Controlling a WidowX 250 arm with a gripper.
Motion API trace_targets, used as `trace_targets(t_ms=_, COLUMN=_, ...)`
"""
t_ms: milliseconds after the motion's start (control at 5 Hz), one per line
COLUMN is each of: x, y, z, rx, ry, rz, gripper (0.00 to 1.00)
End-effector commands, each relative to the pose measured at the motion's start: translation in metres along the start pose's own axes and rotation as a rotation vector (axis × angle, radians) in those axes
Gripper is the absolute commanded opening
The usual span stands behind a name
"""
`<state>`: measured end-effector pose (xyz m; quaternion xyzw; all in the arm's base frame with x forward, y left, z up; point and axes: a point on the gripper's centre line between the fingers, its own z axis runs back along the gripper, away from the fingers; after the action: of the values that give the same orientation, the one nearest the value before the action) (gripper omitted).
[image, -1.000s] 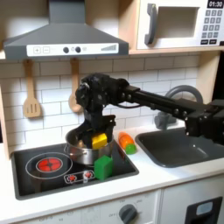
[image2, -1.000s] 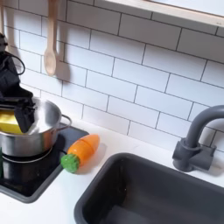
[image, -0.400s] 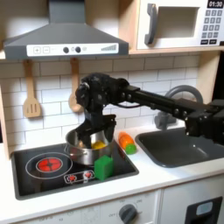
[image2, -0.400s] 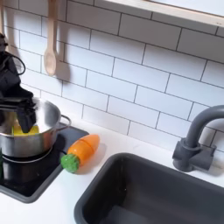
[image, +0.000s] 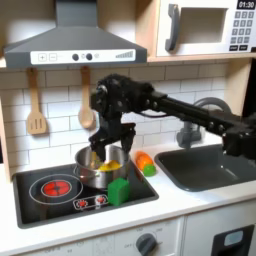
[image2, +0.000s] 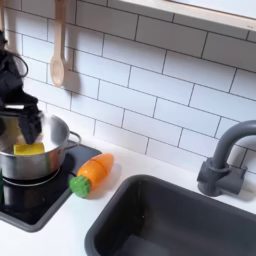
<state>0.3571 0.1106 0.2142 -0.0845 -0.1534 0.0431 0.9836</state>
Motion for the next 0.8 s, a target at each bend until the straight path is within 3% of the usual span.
trace_targets(t_ms=0, x=-0.003, y=-0.016, z=0.021, rx=0.019, ry=-0.047, rz=-0.030, gripper=1.00)
trace_targets(t_ms=400, x=-0.010, y=-0.048, z=0.018, rx=-0.005, ry=-0.040, rz=-0.081, gripper=1.00)
trace_targets(t_ms=600, x=-0.013, y=-0.059, z=0.015, rx=0.006, ry=-0.038, rz=-0.105, gripper=1.00)
